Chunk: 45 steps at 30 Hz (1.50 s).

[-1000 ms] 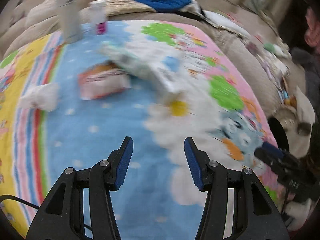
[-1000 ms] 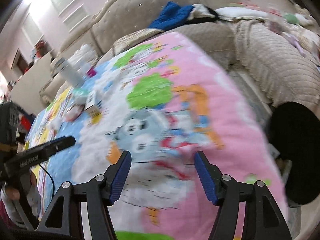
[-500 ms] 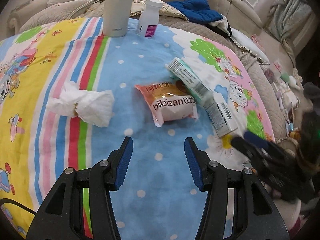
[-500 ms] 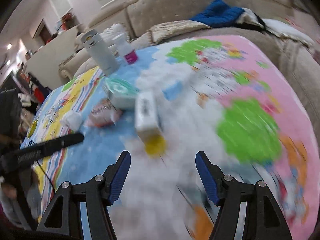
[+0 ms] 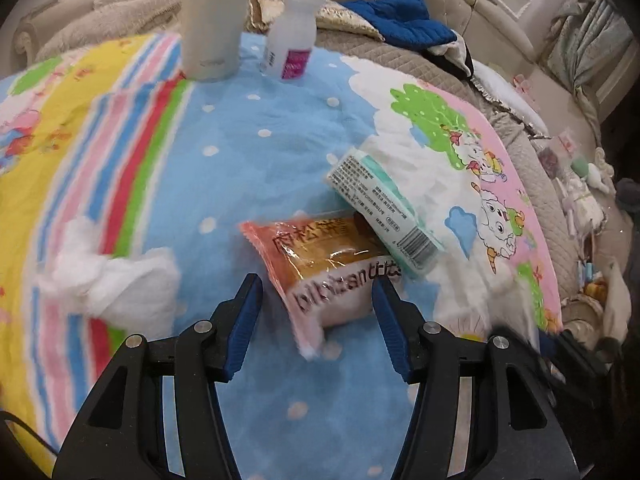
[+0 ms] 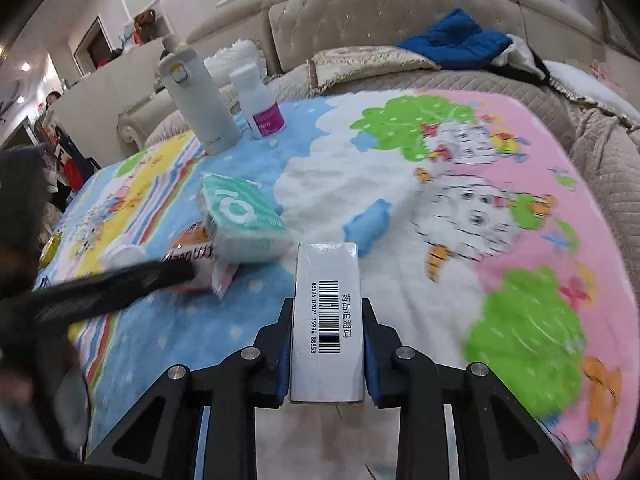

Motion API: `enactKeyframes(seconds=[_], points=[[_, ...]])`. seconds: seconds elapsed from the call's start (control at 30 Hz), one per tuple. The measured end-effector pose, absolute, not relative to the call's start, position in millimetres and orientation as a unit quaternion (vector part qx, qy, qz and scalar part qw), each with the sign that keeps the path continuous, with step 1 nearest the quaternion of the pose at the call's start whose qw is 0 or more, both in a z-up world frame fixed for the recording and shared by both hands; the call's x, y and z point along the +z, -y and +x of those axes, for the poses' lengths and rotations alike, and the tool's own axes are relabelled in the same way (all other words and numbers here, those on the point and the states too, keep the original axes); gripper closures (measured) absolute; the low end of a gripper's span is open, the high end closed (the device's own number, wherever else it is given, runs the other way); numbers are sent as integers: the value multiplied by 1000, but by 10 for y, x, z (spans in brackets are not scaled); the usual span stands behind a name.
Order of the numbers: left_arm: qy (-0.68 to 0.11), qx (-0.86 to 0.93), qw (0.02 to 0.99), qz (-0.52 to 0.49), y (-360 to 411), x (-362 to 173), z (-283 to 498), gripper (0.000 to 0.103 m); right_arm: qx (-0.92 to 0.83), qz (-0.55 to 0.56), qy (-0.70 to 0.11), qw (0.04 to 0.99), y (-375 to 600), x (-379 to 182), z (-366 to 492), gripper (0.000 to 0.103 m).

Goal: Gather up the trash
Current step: 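Grasp the white barcode box with the right tool while the left tool grasps the orange snack bag, then carry snack bag and white box over the black bin and open both tools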

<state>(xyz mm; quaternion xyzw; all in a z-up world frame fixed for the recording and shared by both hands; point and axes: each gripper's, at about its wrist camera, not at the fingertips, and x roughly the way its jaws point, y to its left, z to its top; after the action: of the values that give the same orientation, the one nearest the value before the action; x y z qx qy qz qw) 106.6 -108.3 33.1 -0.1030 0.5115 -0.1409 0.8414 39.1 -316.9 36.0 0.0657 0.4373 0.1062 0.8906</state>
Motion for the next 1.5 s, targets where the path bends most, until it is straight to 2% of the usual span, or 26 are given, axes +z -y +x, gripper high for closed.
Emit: enactKeyframes(seconds=[0.1, 0.13, 0.23, 0.3, 0.77, 1.5], points=[[-506, -151, 843, -104, 1146, 298, 1106, 48, 103, 70, -438, 890, 3260, 360, 225, 75], [-504, -154, 844, -101, 1169, 302, 1102, 57, 103, 72, -438, 890, 3285, 345, 175, 75], [-502, -164, 844, -89, 1221, 335, 1023, 66, 102, 81, -440, 889, 3323, 304, 82, 75], [-502, -171, 843, -85, 1218, 376, 918, 68, 102, 84, -441, 888, 3342, 297, 10, 75], [-476, -224, 849, -40, 1380, 638, -87, 68, 90, 90, -424, 897, 3453, 460, -541, 75], [-452, -289, 843, 25, 2412, 757, -596, 68, 24, 118, -411, 904, 4130, 530, -1198, 75]])
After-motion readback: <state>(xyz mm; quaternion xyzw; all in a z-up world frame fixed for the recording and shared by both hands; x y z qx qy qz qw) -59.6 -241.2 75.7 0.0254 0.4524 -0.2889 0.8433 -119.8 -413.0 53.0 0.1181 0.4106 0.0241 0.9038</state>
